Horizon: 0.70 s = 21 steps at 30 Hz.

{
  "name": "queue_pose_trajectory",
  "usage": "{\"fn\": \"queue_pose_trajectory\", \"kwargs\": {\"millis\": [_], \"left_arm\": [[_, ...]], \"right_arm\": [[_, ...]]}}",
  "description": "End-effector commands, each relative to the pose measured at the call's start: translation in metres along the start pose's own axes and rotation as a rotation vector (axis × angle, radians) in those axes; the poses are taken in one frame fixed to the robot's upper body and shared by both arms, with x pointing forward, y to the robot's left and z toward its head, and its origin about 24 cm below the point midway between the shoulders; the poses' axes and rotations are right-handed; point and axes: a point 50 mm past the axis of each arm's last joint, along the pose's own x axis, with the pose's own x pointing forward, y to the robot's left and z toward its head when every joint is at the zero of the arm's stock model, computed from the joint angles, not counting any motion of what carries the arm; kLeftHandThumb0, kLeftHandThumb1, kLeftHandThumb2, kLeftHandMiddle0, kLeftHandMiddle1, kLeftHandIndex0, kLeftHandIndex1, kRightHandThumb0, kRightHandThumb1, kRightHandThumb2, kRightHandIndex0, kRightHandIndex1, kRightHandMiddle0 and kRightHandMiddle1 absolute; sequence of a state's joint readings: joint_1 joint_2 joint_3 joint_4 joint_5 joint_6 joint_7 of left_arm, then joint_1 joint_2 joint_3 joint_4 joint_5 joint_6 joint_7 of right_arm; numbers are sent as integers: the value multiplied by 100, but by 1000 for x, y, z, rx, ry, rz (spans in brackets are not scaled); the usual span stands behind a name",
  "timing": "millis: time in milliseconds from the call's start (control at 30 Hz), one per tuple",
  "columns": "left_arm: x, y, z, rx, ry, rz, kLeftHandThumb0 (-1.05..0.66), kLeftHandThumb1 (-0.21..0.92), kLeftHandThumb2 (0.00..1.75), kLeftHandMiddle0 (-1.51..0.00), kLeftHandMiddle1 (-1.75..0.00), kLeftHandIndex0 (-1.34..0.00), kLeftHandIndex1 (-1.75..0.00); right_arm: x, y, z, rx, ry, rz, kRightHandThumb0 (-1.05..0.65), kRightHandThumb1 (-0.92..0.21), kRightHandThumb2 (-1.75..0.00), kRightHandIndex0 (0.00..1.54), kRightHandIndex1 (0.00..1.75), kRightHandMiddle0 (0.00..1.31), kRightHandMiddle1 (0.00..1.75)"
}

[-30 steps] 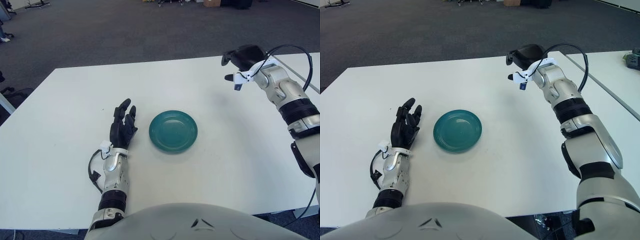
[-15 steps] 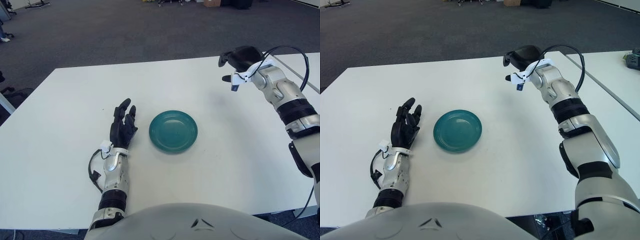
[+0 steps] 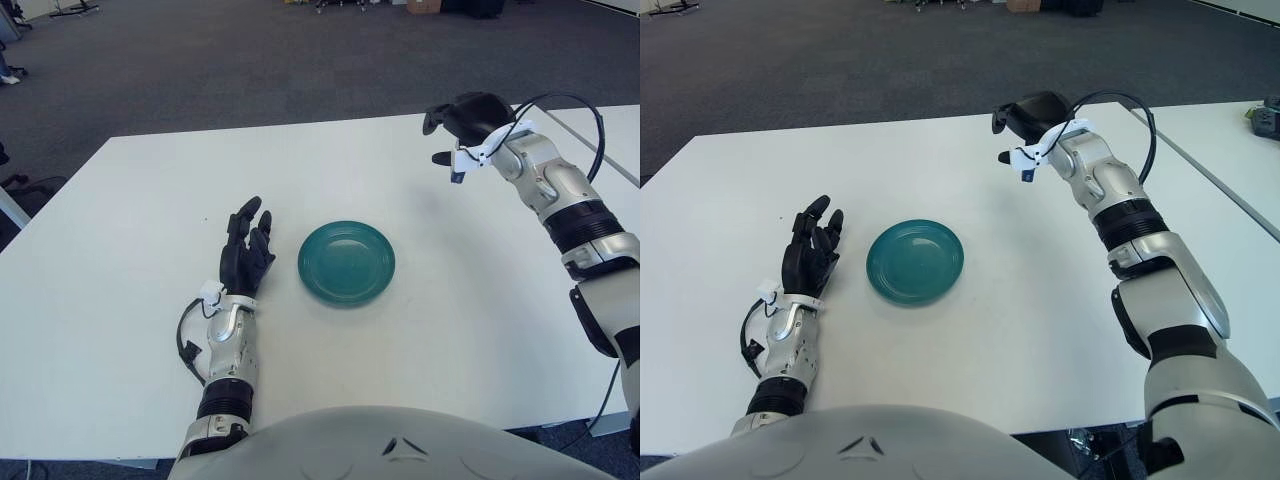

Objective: Put the gum into the plate.

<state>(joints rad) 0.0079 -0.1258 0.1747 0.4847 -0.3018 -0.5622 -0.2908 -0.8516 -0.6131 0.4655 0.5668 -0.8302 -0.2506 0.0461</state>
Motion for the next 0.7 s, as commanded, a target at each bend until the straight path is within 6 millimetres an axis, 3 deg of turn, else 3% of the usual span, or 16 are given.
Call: {"fn": "queue_pose_trajectory", "kwargs": {"millis": [0,233,467,667], "left_arm": [[-19,1,-19,-48,81,53,-78,92,79,-33,-1,0,-80],[-21,-1,-19,-38,82,53,-79,92,78,-33,-1,0,-79],[-22,-3,-19,-37,84,60,-79,92,77,-35,-1,0,-78],[-24,-9,-20,-56,85,68,-80,92,77,-38,-2,0,-85]], "right_arm": [[1,-7,8,3,-31,-24,-46,-37,-125,104,175,57,175],[8,-23,30,-41,-96,-32,-46,-37,-125,104,175,57,175],[6,-24,47,-25,-146,-41,-47,-36,-127,105,175,58,175],[2,-36,81,-15,-261,-49,-47,-34,-129,109,175,60,175]]}}
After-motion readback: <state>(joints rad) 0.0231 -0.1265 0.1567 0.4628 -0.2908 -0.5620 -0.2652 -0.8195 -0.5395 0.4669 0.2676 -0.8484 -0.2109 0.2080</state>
